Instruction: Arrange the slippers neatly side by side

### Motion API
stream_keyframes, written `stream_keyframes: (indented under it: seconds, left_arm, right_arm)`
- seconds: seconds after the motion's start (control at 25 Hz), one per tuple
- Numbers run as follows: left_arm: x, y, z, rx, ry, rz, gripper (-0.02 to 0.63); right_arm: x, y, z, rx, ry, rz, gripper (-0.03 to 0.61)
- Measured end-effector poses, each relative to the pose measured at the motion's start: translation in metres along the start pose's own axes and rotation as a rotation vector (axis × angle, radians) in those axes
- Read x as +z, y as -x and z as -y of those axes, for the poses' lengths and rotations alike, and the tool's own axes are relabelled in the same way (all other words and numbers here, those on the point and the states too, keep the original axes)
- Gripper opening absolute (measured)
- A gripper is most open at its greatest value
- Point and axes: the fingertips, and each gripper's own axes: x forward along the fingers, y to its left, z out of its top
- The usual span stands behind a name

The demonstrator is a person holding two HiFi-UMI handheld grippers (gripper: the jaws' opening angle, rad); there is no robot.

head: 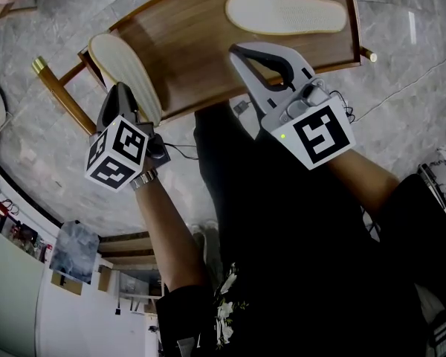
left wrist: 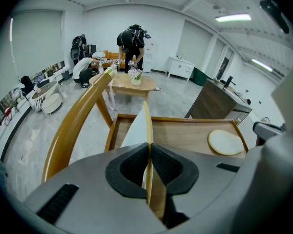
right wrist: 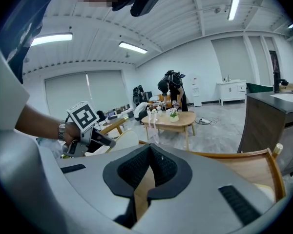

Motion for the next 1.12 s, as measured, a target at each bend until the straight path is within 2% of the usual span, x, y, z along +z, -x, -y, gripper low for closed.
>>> stream_keyframes:
  seconds: [0.44, 0.64, 0.76, 0.88, 1.12]
  left_arm:
    - [-0.001, -0.004, 0.024, -0.071, 0.061, 0.041, 0.025]
    - [-0.002, -0.005, 0.042, -0.128, 0.037, 0.043, 0.062]
    - [0.002, -0.002, 0.062, -0.214, 0.044, 0.058, 0.122]
    - [0.009, 0.0, 0.085, -0.278, 0.014, 0.072, 0.126]
    - [0.002, -0.003, 0.093, -0.293, 0.006, 0.056, 0.126]
  right_arm:
    - [-0.003, 0.005, 0.003, 0.025, 0.027, -0.013, -0.002]
    - [-0.004, 0.008, 0.005, 0.026, 0.03, -0.015, -0.002]
    - [-0.004, 0.008, 0.004, 0.03, 0.028, -0.009, -0.002]
    - [-0.005, 0.009, 0.004, 0.03, 0.028, -0.009, -0.002]
    - [-0.006, 0.009, 0.006, 0.027, 0.027, -0.012, -0.002]
